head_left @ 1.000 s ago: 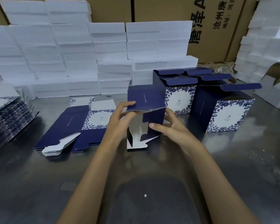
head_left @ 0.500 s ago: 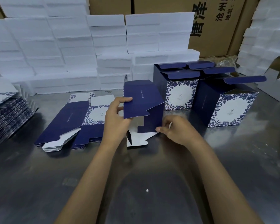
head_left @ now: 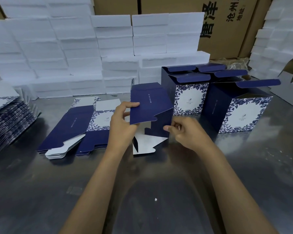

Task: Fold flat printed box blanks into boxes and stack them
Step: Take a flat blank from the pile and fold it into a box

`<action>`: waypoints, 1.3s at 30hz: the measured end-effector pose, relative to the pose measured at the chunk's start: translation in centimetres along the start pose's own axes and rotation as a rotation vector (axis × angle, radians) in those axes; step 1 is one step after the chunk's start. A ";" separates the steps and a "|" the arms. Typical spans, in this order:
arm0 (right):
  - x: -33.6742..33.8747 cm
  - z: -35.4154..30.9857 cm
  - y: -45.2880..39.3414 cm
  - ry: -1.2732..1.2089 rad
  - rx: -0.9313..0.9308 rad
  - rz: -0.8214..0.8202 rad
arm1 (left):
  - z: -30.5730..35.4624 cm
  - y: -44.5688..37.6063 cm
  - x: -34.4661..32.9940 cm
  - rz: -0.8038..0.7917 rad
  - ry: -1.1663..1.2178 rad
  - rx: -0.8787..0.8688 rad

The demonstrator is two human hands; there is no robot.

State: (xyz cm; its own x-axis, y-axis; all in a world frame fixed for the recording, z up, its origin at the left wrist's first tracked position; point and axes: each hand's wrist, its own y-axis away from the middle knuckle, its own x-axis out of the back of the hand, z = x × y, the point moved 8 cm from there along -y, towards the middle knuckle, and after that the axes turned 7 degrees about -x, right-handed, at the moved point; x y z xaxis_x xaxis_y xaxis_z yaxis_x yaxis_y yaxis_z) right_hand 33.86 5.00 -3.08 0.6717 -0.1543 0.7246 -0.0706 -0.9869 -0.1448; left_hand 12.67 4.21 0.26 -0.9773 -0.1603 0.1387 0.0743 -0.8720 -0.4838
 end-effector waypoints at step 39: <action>1.4 -5.2 1.9 -0.594 0.168 0.130 | 1.2 0.7 -0.5 -0.049 -0.027 -0.075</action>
State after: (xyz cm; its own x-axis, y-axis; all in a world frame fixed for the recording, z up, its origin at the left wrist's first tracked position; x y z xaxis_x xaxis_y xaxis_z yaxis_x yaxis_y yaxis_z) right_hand 30.83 2.69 1.22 0.9638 -0.1727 0.2031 -0.0945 -0.9336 -0.3456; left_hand 13.46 3.16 0.87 -0.9736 -0.1316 0.1867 0.0104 -0.8419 -0.5395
